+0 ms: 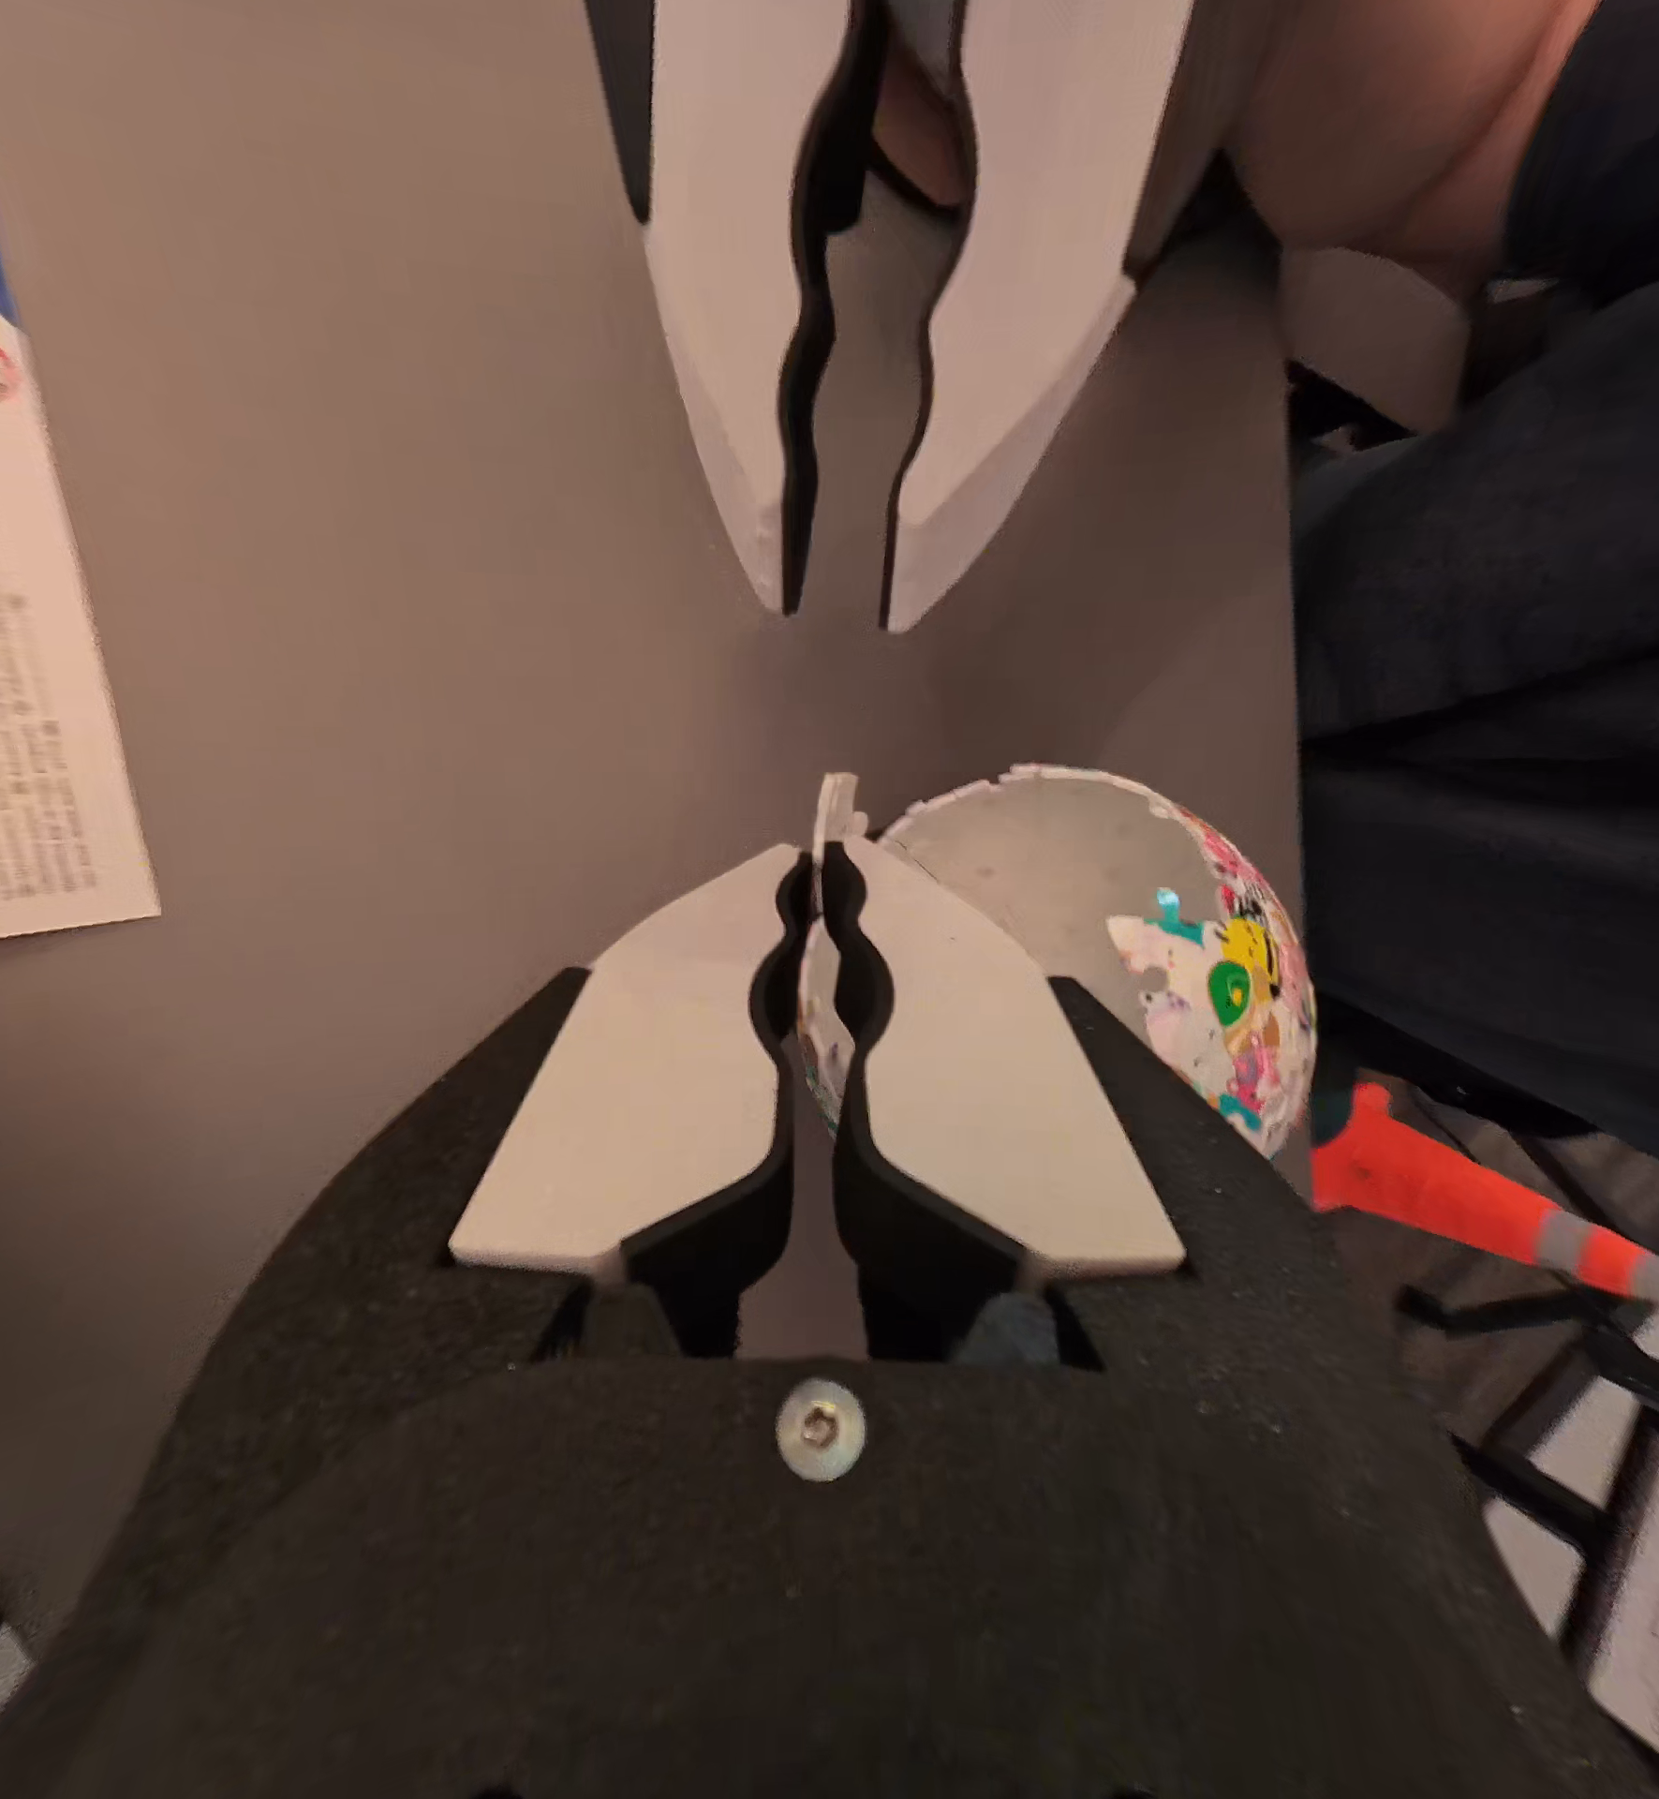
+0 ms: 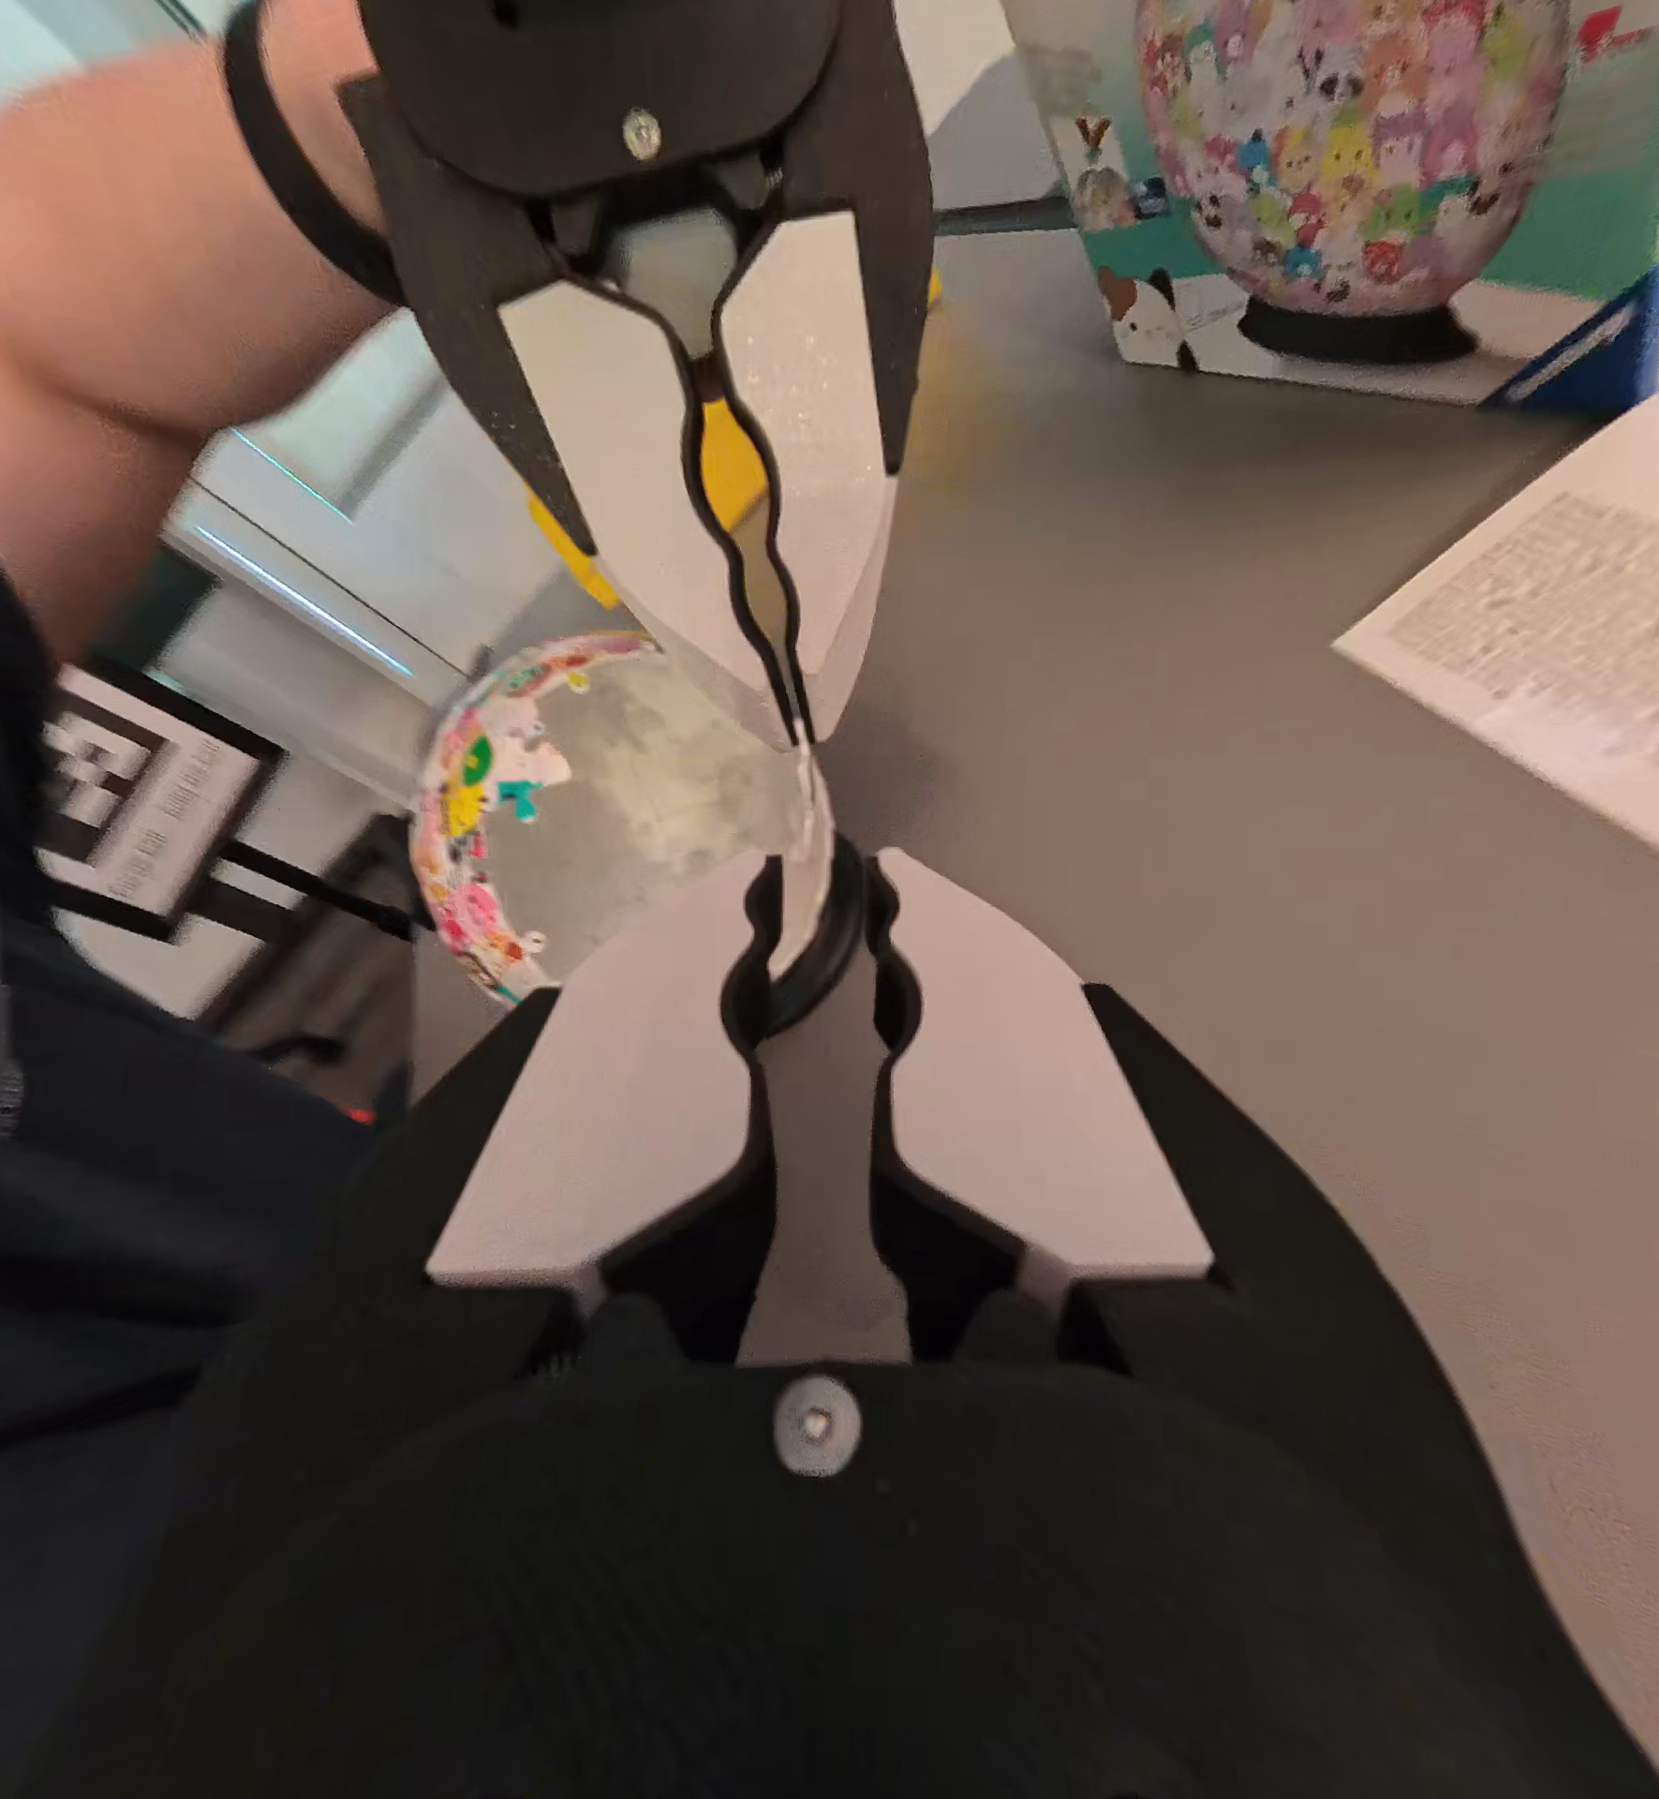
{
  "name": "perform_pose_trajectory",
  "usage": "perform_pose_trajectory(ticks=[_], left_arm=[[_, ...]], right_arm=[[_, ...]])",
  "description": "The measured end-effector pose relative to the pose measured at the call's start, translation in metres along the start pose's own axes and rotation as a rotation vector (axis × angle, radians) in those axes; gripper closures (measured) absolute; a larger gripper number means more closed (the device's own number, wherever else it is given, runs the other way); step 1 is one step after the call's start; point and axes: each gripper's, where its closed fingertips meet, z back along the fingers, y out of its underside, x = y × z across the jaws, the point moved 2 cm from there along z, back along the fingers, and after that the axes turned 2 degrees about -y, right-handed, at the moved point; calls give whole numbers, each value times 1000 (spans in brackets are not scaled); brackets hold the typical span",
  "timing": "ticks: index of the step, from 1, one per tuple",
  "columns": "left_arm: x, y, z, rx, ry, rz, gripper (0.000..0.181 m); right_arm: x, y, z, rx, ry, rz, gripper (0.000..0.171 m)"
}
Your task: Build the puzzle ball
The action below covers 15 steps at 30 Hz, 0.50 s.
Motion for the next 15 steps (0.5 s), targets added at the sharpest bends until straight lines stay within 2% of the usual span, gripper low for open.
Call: perform_pose_trajectory(ticks=[1, 4, 8, 13, 15], left_arm=[[2, 3, -1, 19, 13, -6, 179], [7, 5, -5, 70, 62, -24, 179], [3, -3, -10, 122, 127, -42, 179], [3, 1, -20, 209, 140, -45, 179], [4, 0, -23, 200, 141, -45, 179]], right_arm=[[1, 3, -1, -3, -23, -45, 154], [-3, 14, -11, 41, 9, -101, 136], [-5, 25, -27, 69, 0, -181, 133], [-9, 23, -30, 61, -8, -136, 138], [-7, 20, -30, 50, -33, -120, 148]])
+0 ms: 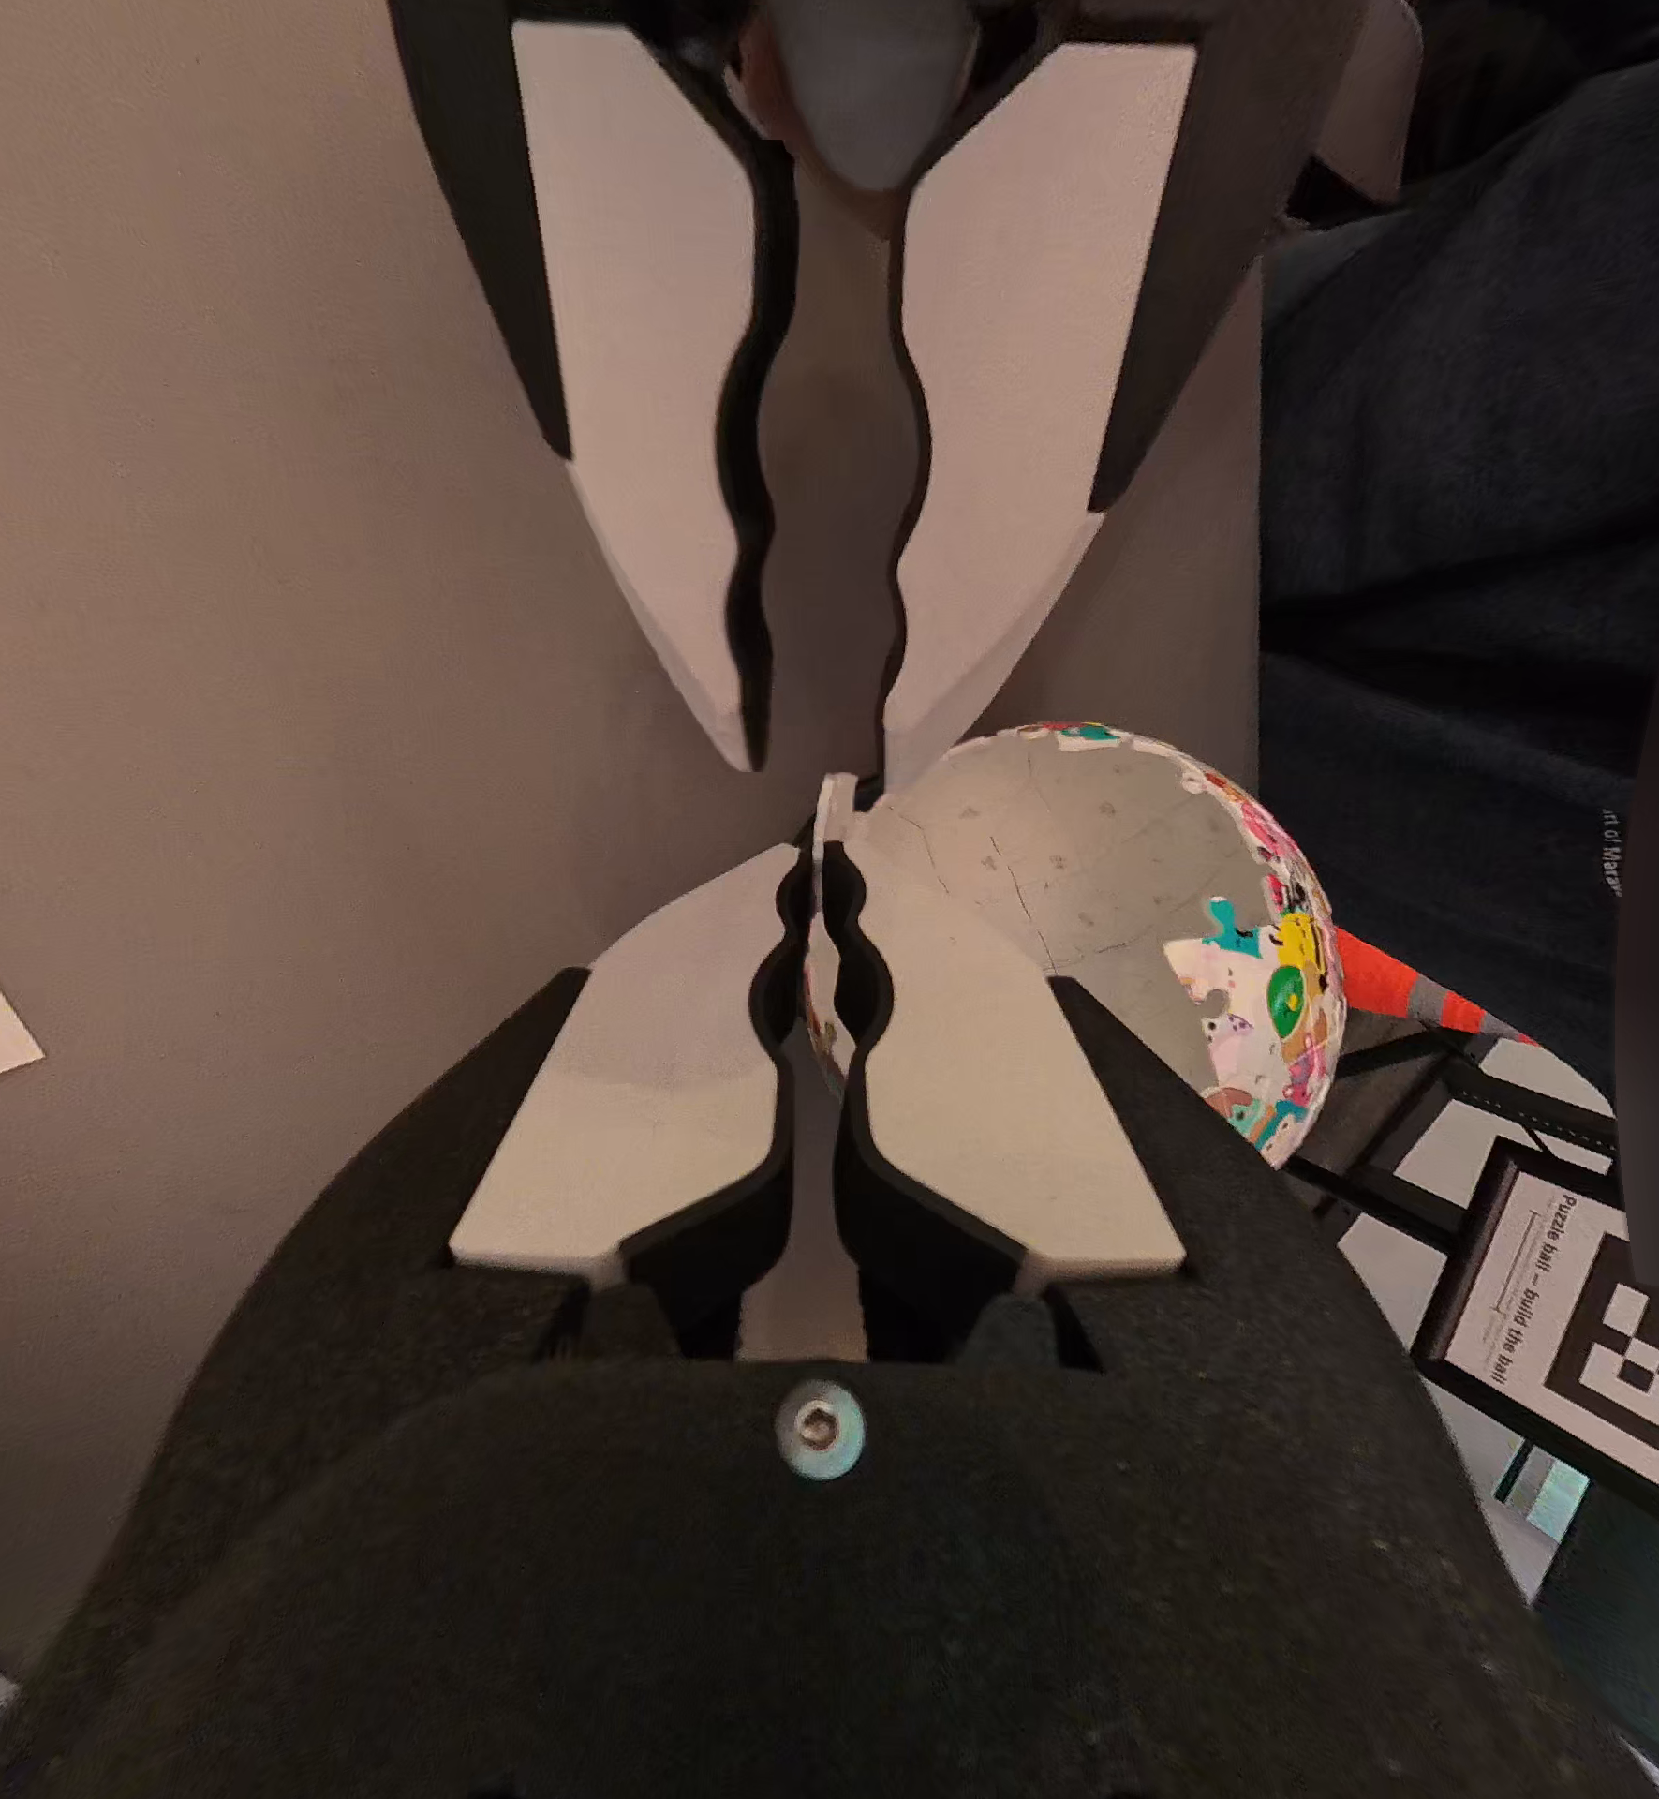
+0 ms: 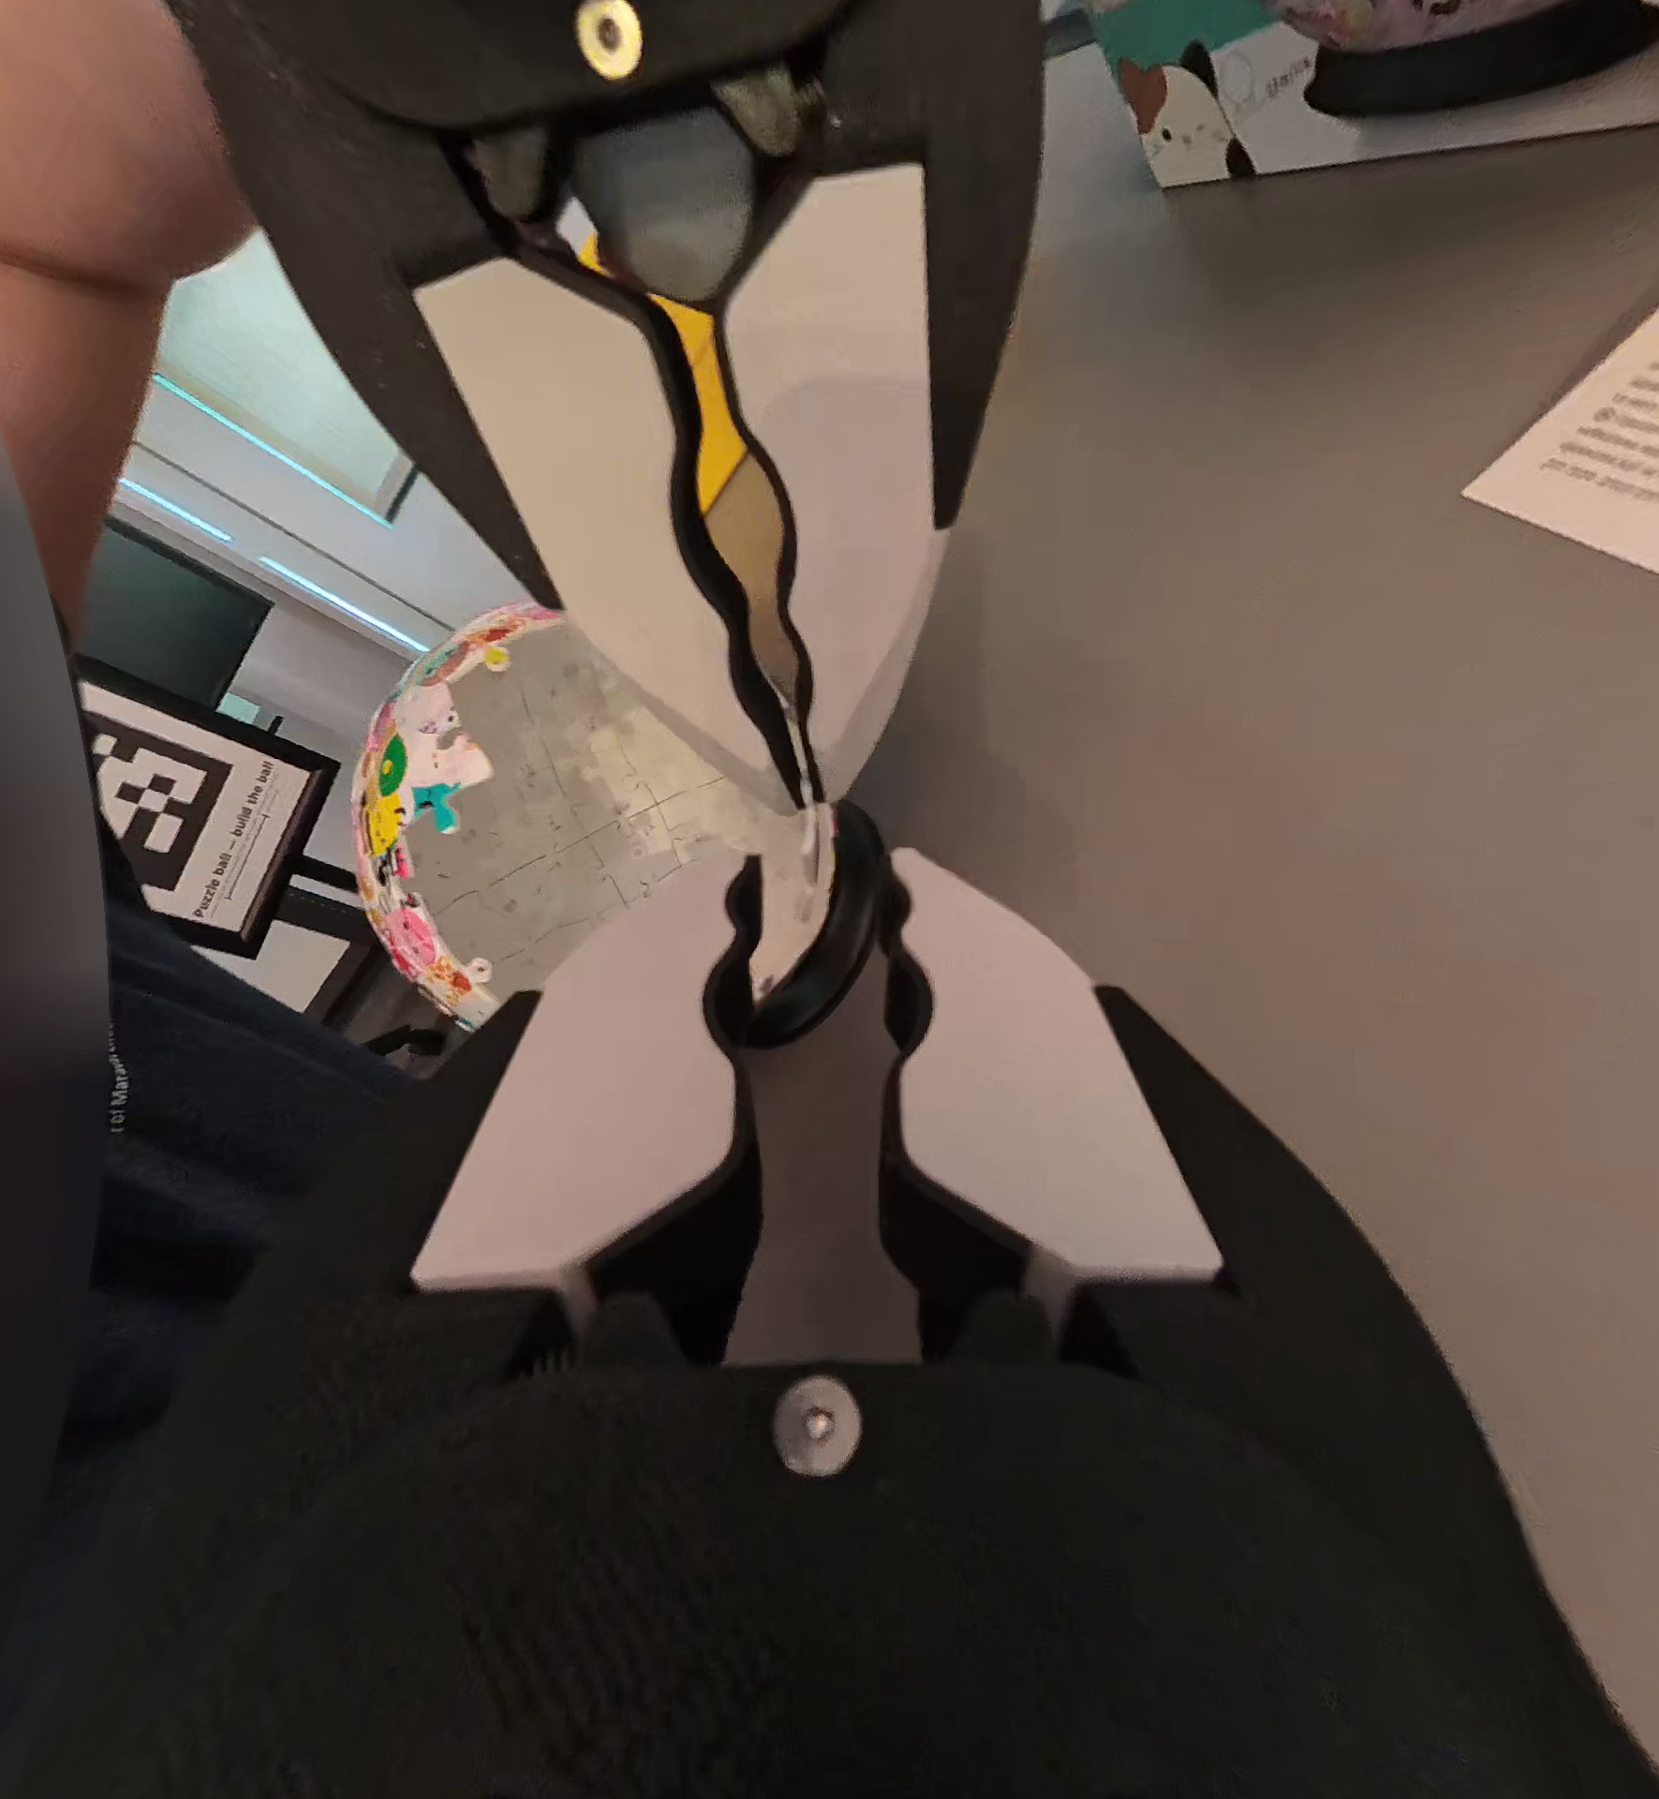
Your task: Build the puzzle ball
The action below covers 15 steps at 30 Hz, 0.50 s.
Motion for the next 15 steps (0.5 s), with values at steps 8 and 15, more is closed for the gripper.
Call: perform_pose_trajectory(ticks=[8, 15], left_arm=[[-3, 0, -2, -44, 23, 2, 179], [-4, 5, -2, -20, 97, -9, 175]], right_arm=[[3, 2, -7, 7, -111, -13, 167], [4, 13, -17, 92, -78, -2, 169]])
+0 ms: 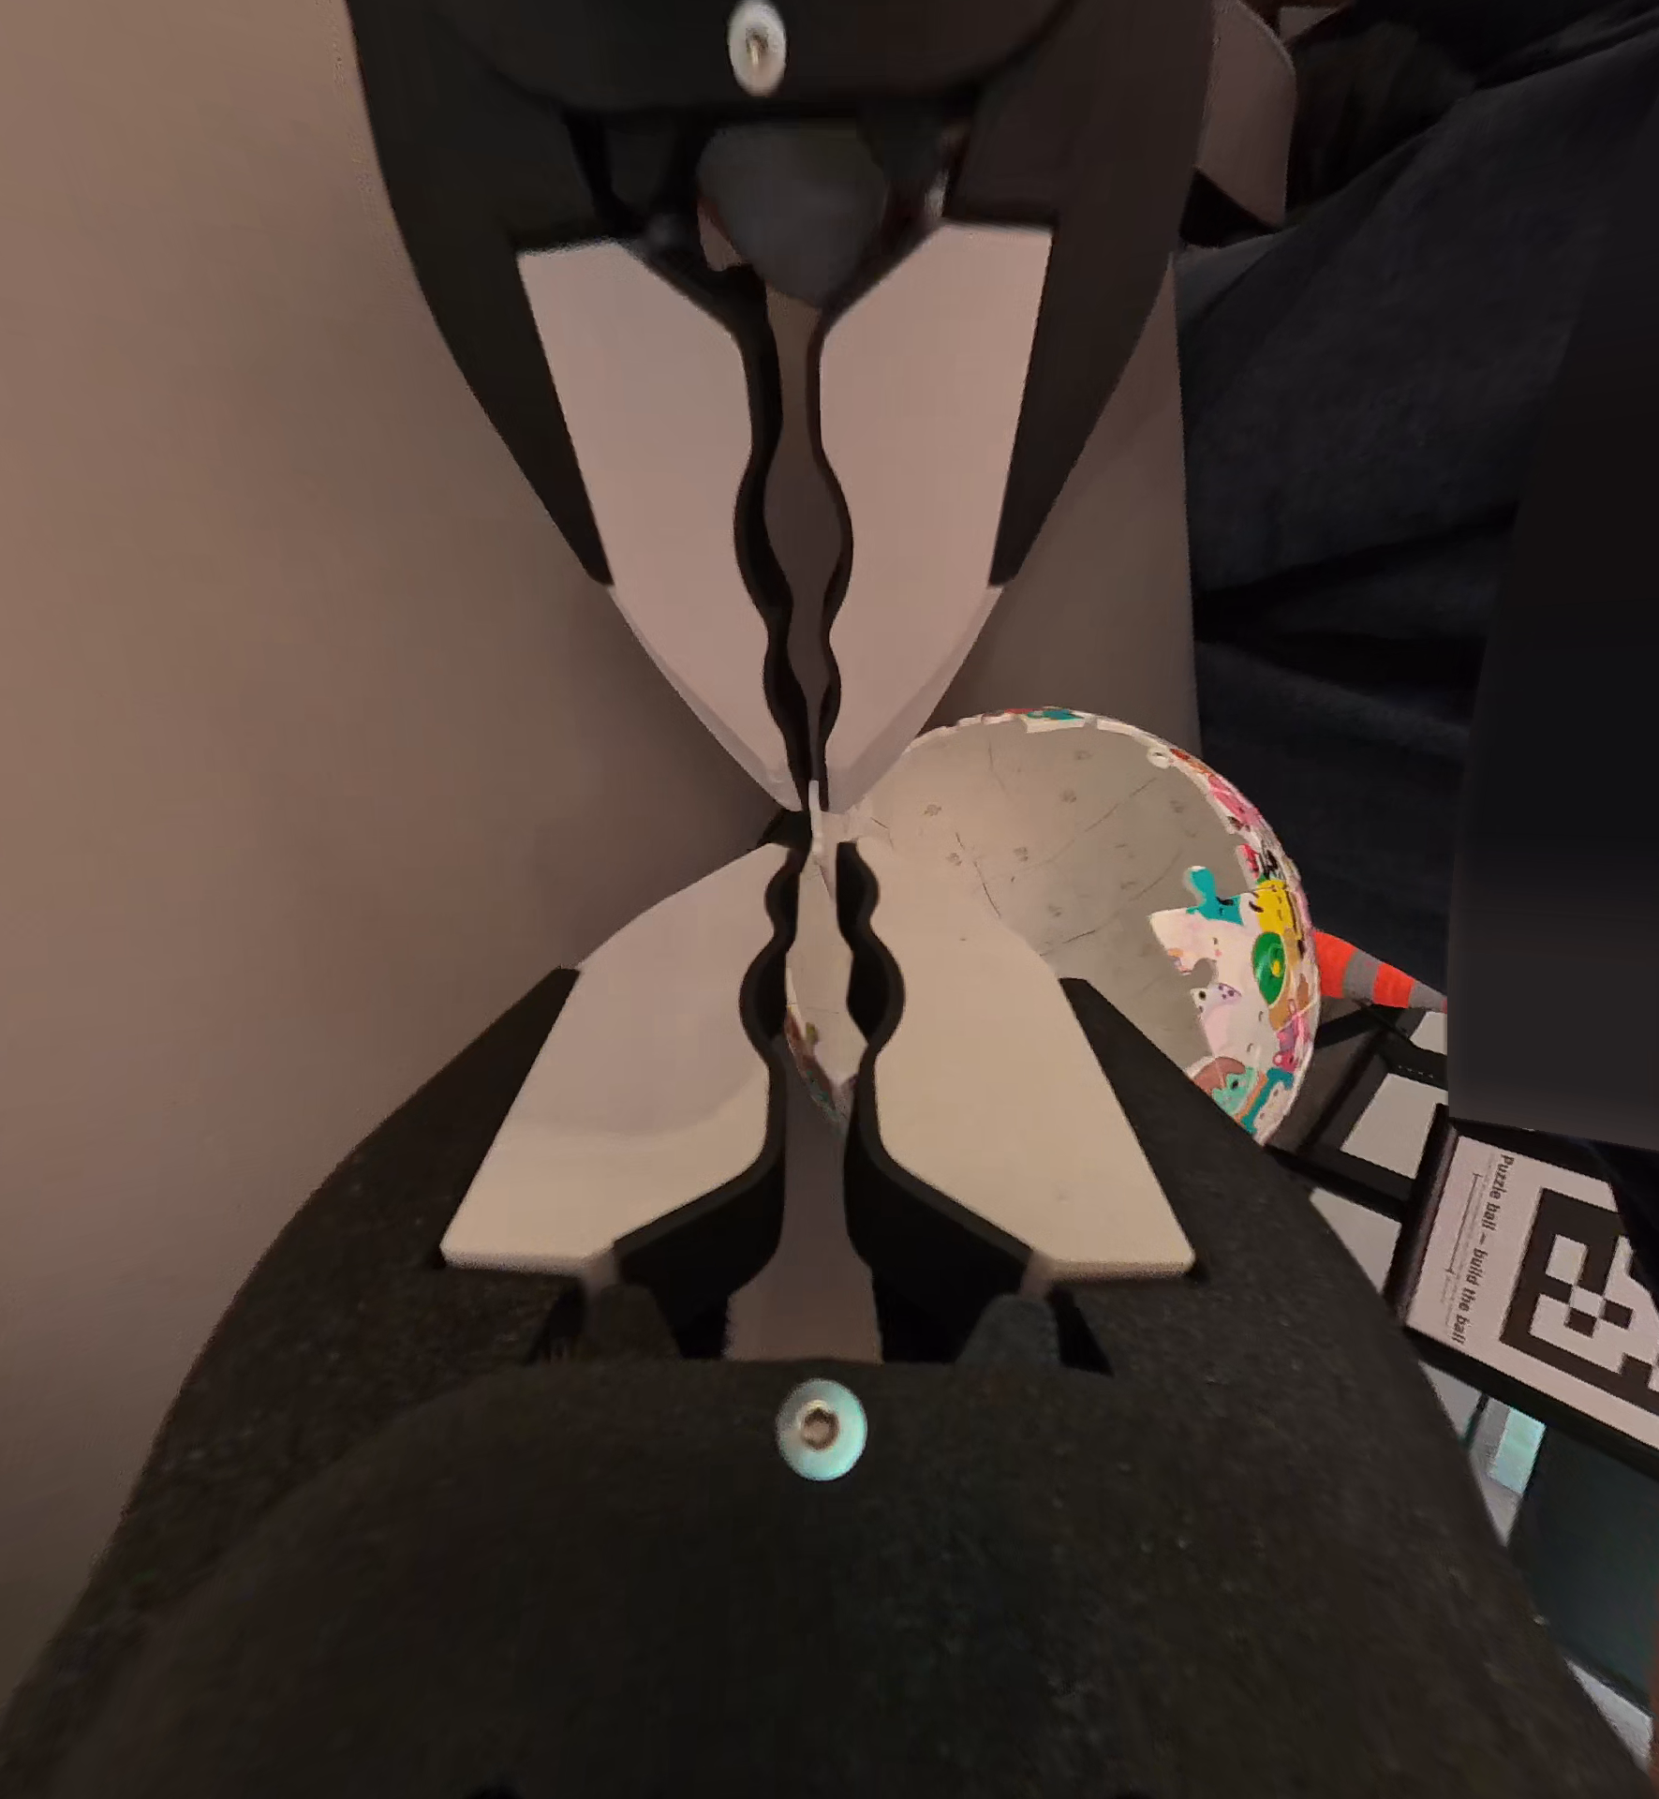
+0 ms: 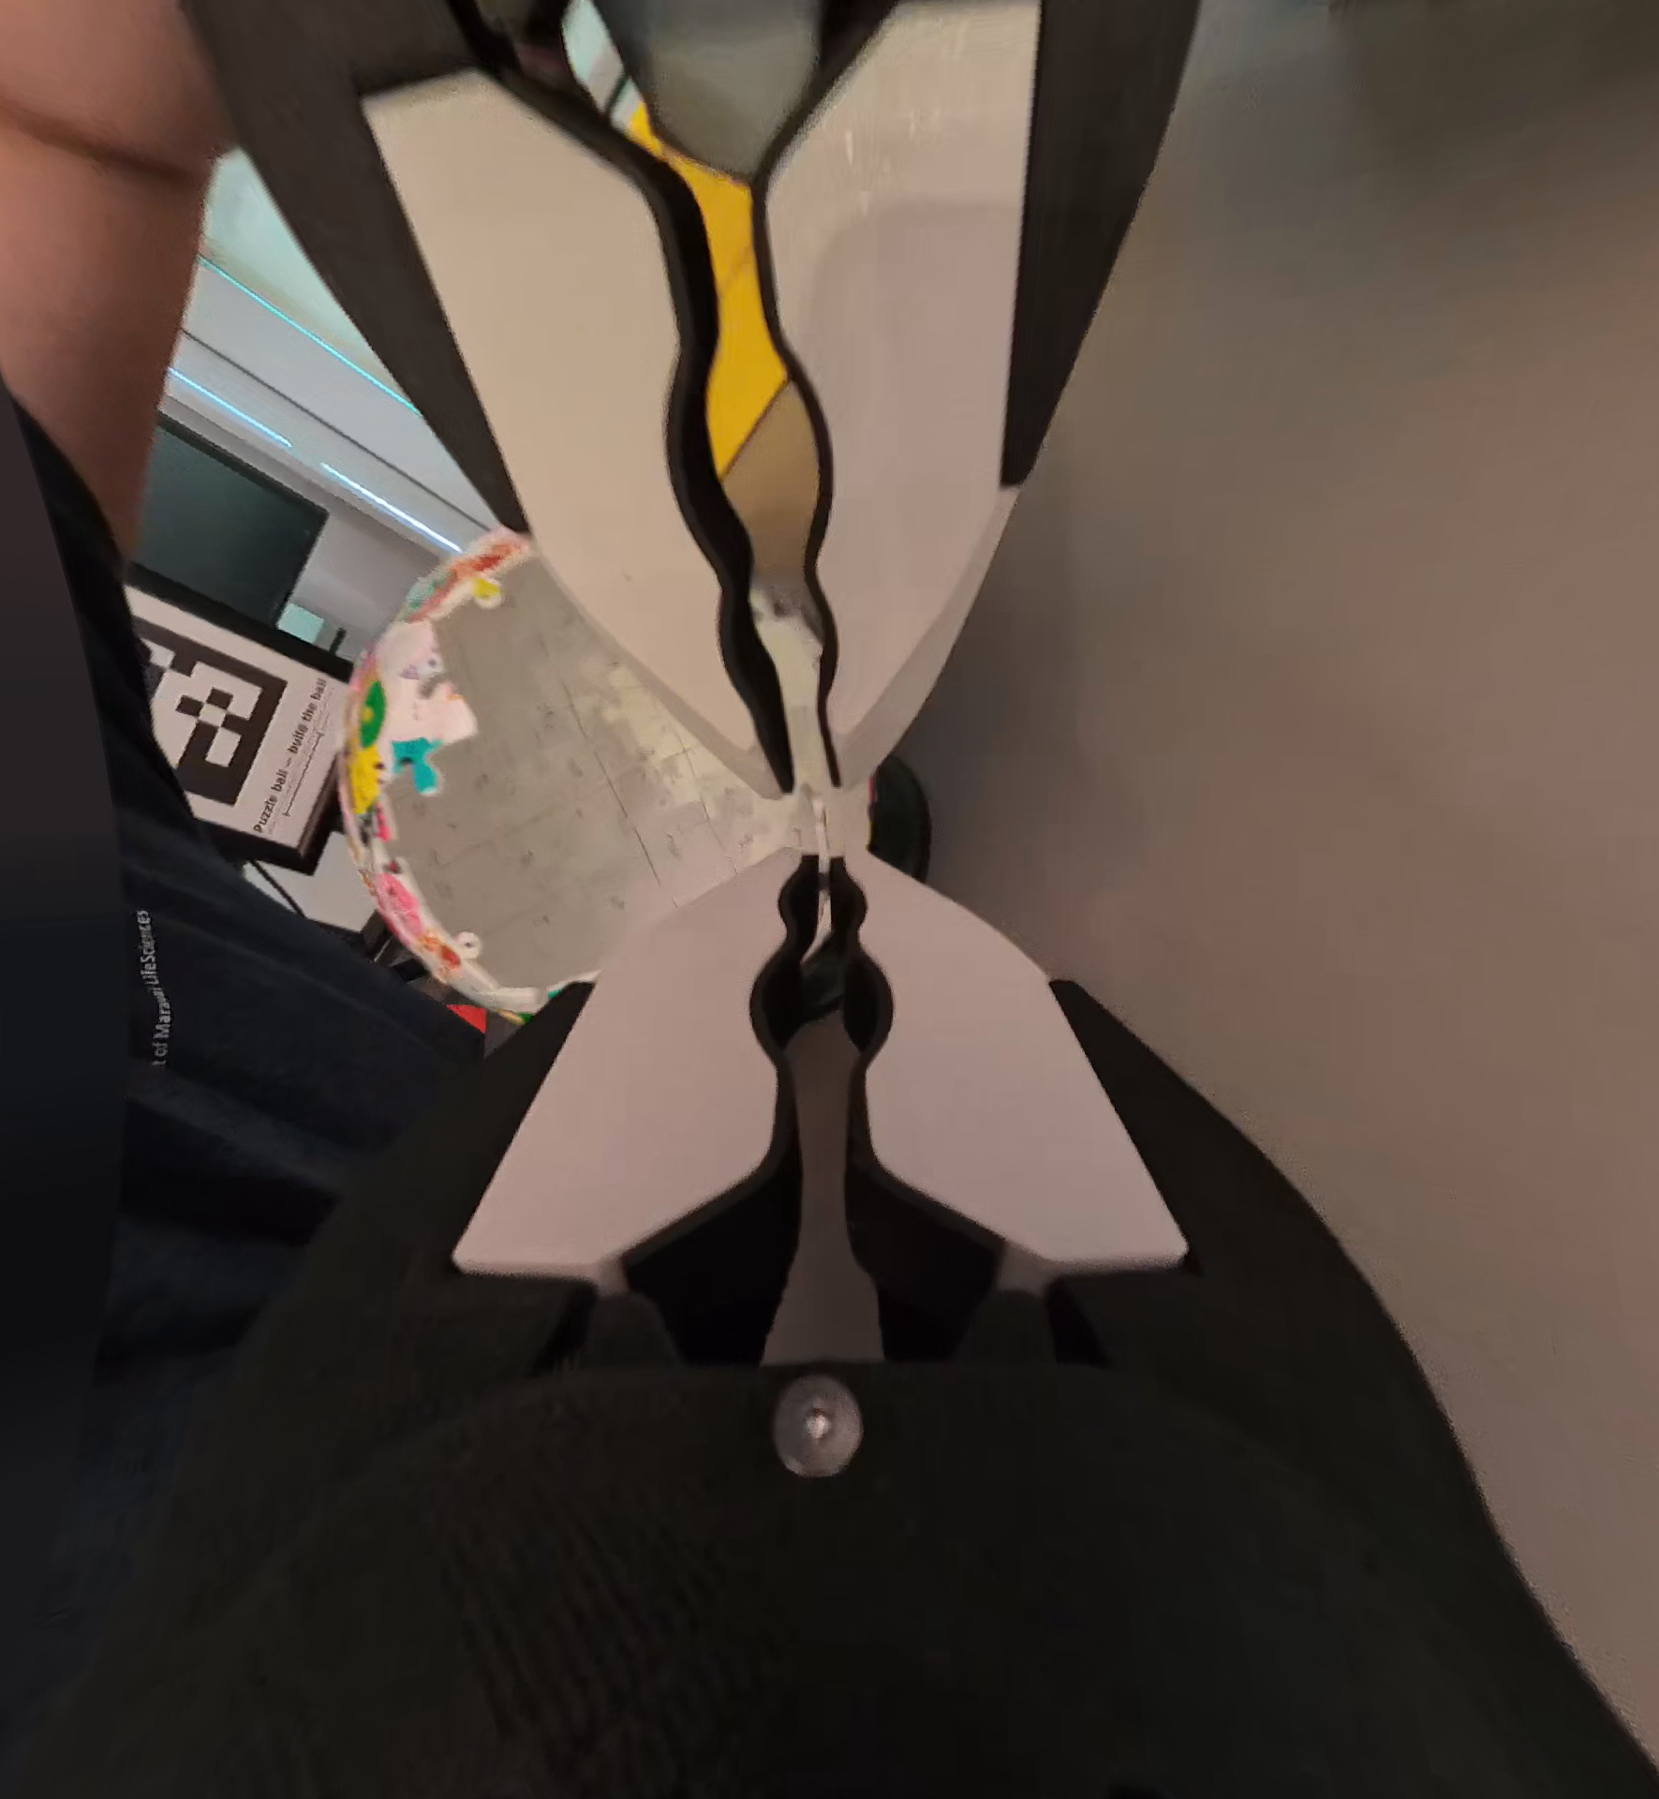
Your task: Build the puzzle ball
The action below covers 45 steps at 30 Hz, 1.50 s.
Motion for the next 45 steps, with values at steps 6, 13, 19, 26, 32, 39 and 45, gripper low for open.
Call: perform_pose_trajectory(ticks=[6, 13, 19, 26, 32, 39, 45], left_arm=[[6, 1, 0, 85, 7, -16, 175], [10, 6, -9, 130, -4, -26, 170], [11, 14, -4, 109, 12, -10, 164], [14, 16, 3, 64, 134, 67, 157], [12, 16, -10, 120, 121, 45, 153], [6, 13, -15, 122, 114, 15, 161], [7, 16, -20, 132, 85, 7, 167]], right_arm=[[-3, 6, -9, 52, 19, -29, 168], [-5, 10, -16, 74, 44, -79, 168], [-6, 11, -16, 81, 98, -48, 168], [-5, 12, -19, 107, 171, 13, 168], [-2, 10, -18, 117, 238, 60, 168], [1, 8, -16, 121, 288, 111, 168], [0, 8, -16, 112, 281, 91, 168]])
